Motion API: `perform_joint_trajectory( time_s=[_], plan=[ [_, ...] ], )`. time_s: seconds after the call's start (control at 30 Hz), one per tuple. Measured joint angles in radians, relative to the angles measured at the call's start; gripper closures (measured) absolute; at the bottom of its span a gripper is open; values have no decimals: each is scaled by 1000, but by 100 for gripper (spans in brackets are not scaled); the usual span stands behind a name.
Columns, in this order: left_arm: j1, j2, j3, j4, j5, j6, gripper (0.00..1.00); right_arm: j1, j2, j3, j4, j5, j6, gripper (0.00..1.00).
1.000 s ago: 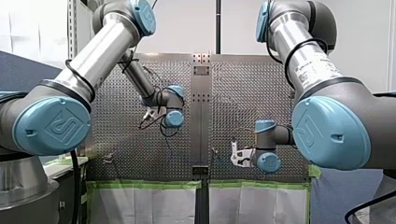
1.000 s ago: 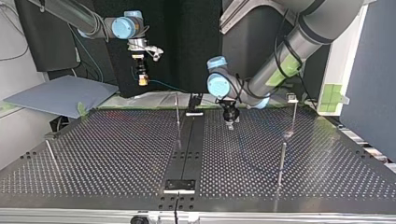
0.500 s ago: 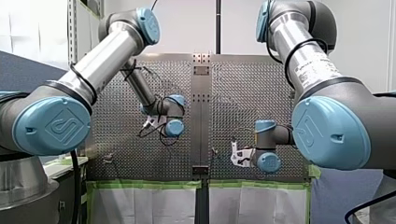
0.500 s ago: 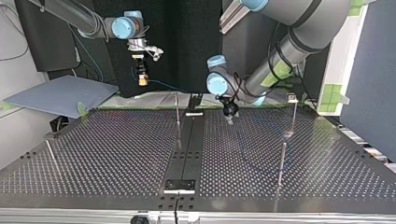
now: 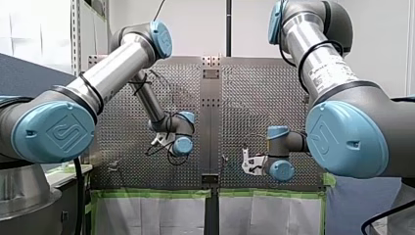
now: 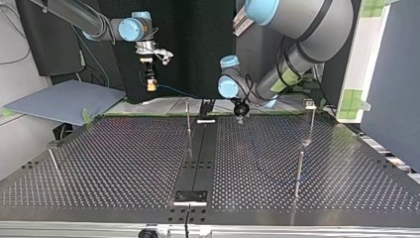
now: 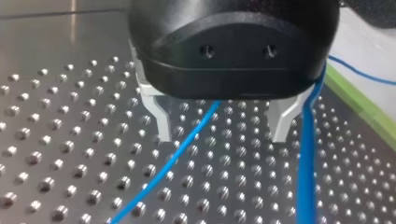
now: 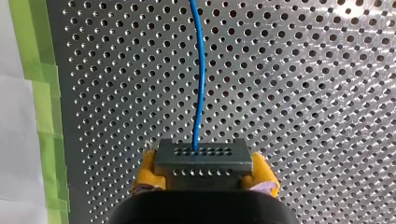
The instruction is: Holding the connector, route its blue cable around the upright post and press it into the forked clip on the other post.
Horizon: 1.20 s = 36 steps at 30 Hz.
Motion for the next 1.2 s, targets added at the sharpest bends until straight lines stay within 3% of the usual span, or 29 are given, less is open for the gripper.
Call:
perform_joint_trajectory(
  time_s=[0.37, 1.2],
  plan=[
    [-21, -65, -1, -27, 86, -66, 0, 0, 0, 0, -1, 0, 0, 100],
    [-96, -71, -6, 14, 330, -310, 0, 3, -1, -21, 18, -8, -2, 100]
  ],
)
